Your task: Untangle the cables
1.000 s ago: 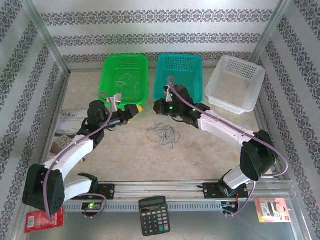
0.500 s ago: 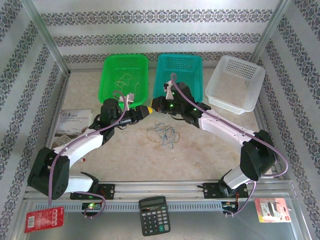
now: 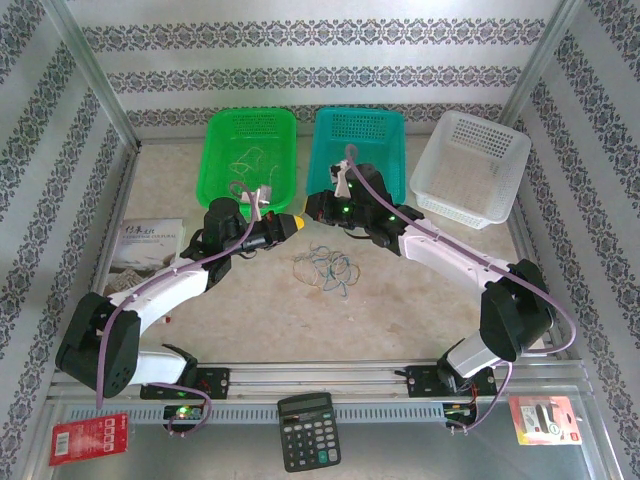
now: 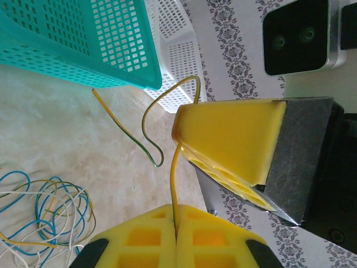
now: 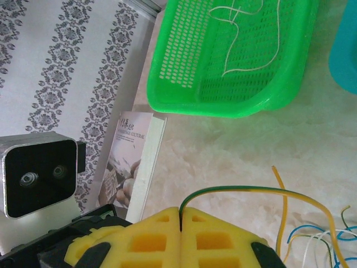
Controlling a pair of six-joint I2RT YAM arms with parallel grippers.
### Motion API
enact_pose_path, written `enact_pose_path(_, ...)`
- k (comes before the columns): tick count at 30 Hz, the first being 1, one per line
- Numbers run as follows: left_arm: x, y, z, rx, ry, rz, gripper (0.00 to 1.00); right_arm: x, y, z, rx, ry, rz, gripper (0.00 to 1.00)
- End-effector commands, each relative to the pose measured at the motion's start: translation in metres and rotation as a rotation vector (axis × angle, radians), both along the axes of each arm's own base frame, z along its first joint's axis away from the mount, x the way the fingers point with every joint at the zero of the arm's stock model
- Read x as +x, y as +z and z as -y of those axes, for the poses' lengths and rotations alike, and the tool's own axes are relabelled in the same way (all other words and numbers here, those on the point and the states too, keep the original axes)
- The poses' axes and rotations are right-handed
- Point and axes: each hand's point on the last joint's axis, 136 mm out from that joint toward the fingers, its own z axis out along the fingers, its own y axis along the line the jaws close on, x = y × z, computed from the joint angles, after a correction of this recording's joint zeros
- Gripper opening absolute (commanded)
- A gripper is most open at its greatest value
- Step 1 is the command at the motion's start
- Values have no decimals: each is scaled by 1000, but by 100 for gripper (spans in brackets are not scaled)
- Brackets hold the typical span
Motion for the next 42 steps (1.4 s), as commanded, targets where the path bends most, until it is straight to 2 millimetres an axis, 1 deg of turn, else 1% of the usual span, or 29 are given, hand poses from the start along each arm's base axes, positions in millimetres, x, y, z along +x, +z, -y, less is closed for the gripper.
enact_pose_path(1, 2, 47, 8, -56, -17, 113, 0, 3, 3, 11, 17, -7, 15, 23)
enact_pose_path(2, 3, 53, 9, -58, -21, 120, 0, 3, 5, 15, 21, -16, 21, 28)
enact_pose_path(3, 4, 58, 9, -60, -23, 126, 0, 3, 7, 21, 25, -25, 29, 30)
enact_pose_path(6, 6, 71, 10, -67, -19, 144, 0, 1, 13, 38, 32, -56, 48, 34)
enact_pose_path(8, 8, 77, 9, -70, -11, 152, 0, -2, 12, 50, 29, -80, 53, 36)
enact_pose_path(10, 10, 83, 8, -80, 3, 161, 0, -4, 11, 61, 33, -116, 64, 44)
enact_pose_path(11, 10, 86, 8, -86, 8, 163, 0, -5, 9, 66, 41, -133, 65, 49)
enact_pose_path(13, 12, 92, 7, -101, 20, 172, 0, -7, 7, 70, 64, -150, 74, 58)
enact_pose_path(16, 14, 101, 6, -132, 37, 181, 0, -9, 8, 68, 105, -147, 90, 63)
enact_pose_path(23, 16, 117, 6, -184, 39, 202, 0, -9, 17, 56, 159, -113, 141, 66)
enact_pose_path(29, 15, 125, 8, -211, 30, 212, 0, -2, 26, 50, 175, -105, 161, 67)
enact_pose_path(37, 13, 133, 10, -232, 19, 225, 0, 11, 36, 35, 221, -85, 167, 66)
enact_pose_path(42, 12, 132, 11, -232, 18, 223, 0, 14, 40, 32, 235, -81, 173, 66)
